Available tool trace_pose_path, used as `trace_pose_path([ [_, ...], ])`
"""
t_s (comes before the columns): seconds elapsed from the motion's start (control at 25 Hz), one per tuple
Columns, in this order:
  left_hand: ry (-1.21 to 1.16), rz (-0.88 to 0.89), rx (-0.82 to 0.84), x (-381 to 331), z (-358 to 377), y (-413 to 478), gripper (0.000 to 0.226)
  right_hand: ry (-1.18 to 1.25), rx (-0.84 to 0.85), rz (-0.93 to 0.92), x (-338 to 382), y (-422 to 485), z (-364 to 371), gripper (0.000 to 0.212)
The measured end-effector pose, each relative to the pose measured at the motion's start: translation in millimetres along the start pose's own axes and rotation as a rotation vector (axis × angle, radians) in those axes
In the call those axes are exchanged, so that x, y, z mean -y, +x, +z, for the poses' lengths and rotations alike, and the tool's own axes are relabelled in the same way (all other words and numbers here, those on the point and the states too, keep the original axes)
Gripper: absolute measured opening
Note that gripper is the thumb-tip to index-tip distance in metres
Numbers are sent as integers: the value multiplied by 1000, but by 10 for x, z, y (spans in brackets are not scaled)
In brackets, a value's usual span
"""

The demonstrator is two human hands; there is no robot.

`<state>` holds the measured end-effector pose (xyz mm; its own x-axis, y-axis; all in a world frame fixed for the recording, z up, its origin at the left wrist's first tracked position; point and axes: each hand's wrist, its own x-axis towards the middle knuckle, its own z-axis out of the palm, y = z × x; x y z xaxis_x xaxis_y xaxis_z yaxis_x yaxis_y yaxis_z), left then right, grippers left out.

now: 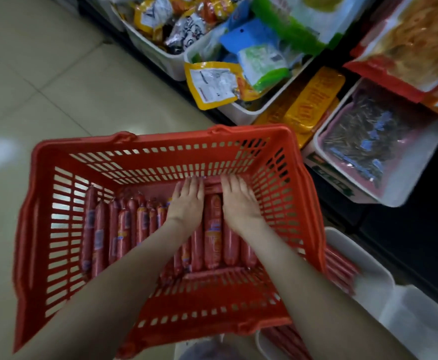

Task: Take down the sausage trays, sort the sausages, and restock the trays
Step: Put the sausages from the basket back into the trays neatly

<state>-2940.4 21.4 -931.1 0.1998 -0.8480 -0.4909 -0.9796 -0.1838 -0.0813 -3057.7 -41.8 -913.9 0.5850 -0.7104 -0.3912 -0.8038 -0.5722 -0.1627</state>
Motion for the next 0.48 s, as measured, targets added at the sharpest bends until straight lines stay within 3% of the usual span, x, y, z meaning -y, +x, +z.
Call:
trace_pose_path([
  [0.32,95,36,64,-67,-5,606,45,-7,156,-28,-297,359,300,66],
  [0.48,139,-9,49,-148,-6,657,46,28,132,-15,-299,345,321,69],
])
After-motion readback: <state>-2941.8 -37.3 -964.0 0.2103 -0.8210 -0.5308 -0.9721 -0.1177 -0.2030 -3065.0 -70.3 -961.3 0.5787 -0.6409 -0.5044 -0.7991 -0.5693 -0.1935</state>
